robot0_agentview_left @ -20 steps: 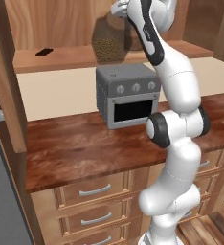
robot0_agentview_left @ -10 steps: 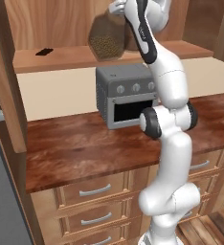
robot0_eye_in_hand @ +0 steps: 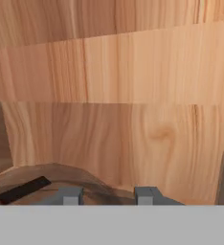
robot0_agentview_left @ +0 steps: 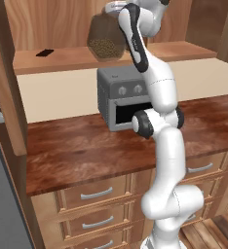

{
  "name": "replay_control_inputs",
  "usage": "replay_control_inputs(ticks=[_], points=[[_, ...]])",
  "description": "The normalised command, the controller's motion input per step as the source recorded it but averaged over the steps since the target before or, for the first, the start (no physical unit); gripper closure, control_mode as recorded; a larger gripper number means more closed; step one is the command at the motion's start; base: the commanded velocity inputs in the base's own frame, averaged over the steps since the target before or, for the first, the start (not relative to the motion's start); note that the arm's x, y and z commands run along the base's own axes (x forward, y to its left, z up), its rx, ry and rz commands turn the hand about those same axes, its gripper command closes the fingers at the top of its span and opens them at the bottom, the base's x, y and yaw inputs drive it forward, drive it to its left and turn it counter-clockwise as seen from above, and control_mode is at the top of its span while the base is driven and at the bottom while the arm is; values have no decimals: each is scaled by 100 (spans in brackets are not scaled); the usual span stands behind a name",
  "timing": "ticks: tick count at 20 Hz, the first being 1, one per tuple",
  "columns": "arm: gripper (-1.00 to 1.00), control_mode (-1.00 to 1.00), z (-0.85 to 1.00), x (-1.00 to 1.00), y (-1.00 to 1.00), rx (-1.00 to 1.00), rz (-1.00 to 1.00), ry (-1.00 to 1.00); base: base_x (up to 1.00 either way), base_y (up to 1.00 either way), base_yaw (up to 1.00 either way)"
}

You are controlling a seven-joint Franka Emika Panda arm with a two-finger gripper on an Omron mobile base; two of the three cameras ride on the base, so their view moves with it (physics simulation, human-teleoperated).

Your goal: Pick the jar and jar from the dining table and place them in the open cabinet. Close the cabinet after placing the objects.

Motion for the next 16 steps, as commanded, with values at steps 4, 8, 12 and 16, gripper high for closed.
replay_control_inputs(ticks=[4, 8, 12, 16], points=[[-100, -100, 12, 33, 31, -9, 0, 0, 0, 0, 0], [-100, -100, 61, 34, -10, -11, 0, -4, 0, 0, 0], [-100, -100, 99, 60, -28, 2, -1, -43, 0, 0, 0], [-100, -100, 94, 27, -24, 3, -1, -28, 0, 0, 0]])
